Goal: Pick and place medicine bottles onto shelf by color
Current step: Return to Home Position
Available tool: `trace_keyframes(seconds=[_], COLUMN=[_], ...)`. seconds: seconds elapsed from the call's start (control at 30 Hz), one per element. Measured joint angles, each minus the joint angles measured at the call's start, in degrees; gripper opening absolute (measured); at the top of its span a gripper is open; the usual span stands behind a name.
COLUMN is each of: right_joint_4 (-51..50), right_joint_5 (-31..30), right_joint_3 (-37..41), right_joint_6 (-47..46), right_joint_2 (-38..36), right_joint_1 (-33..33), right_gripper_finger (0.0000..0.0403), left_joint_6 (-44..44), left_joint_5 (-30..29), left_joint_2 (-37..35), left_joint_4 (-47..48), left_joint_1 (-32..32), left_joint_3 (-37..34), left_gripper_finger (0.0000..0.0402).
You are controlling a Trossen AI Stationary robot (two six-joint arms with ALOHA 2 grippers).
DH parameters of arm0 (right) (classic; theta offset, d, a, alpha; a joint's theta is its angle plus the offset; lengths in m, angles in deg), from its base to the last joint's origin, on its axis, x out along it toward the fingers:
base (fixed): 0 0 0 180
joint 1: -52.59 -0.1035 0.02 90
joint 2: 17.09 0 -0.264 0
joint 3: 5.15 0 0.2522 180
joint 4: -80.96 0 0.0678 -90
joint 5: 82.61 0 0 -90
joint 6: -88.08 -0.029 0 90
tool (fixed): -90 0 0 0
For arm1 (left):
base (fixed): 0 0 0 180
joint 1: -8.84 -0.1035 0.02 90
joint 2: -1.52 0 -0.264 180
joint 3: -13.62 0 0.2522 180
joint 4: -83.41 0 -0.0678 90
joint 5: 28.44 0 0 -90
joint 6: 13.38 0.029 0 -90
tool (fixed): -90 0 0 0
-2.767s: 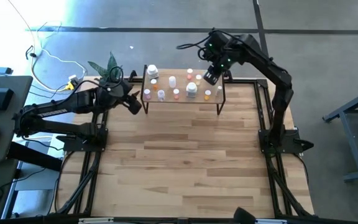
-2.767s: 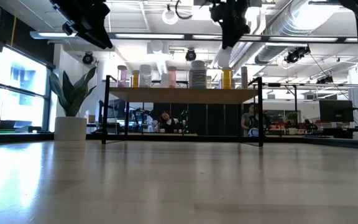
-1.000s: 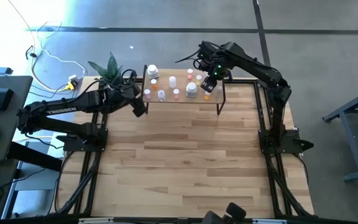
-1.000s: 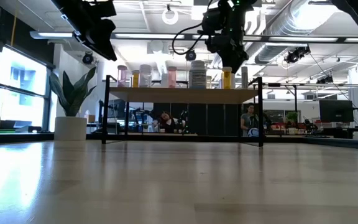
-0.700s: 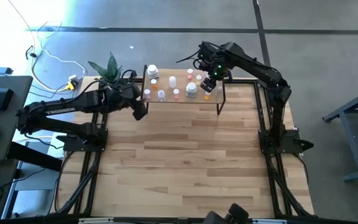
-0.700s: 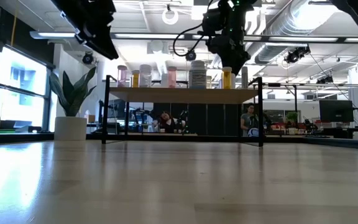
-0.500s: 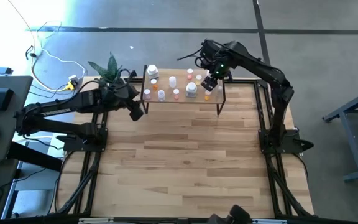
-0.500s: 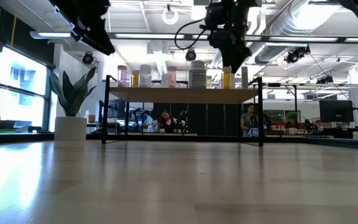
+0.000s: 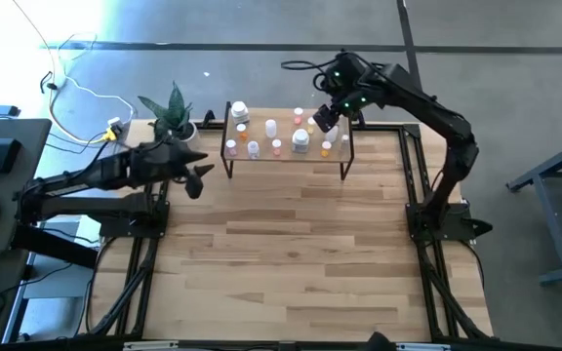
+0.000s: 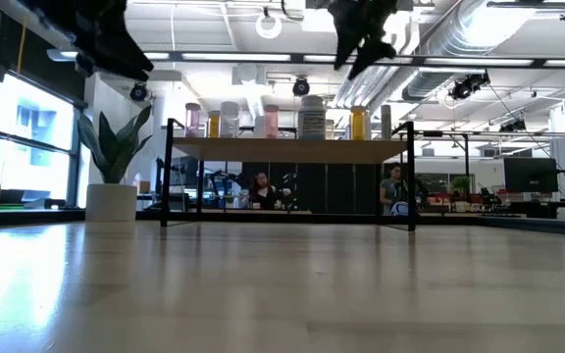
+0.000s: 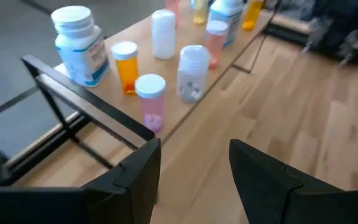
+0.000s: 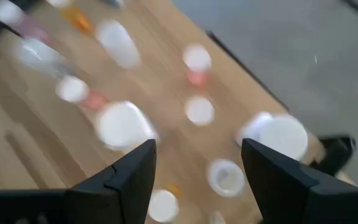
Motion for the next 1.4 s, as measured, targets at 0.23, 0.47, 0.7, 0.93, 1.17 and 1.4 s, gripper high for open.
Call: trace_keyframes(seconds=[0.23, 0.47, 0.7, 0.93, 1.17, 1.4], right_joint_4=[7.6, 9.5, 9.8, 10.1, 10.0, 10.2], right_joint_5=[0.0, 0.8, 0.6, -1.0, -4.9, -10.7], right_joint_3=[0.0, 0.0, 0.0, 0.0, 0.2, 9.0], right_joint_6=[-0.5, -2.2, -10.7, -9.1, -2.1, 0.6], right_joint_2=[-4.6, -9.6, -14.8, -20.0, -28.2, -40.1], right_joint_1=[-4.5, -9.7, -13.2, -13.6, -13.9, -17.6], right_gripper_finger=[0.0227, 0.0228, 0.0228, 0.0228, 0.0227, 0.0227], left_joint_6=[-3.6, -8.0, -7.0, -3.6, -4.5, -4.5], left_joint_5=[0.7, 2.1, 2.1, 3.9, 7.4, 8.0], left_joint_2=[-13.0, -23.2, -27.1, -27.3, -26.8, -26.6], left_joint_4=[-9.6, -18.9, -27.3, -36.2, -36.7, -36.4], left_joint_1=[4.0, 8.0, 11.5, 12.0, 12.0, 12.0], left_joint_3=[-12.4, -22.7, -31.5, -37.2, -40.2, -40.2], left_gripper_finger=[0.0180, 0.0180, 0.0180, 0.0180, 0.0180, 0.0180])
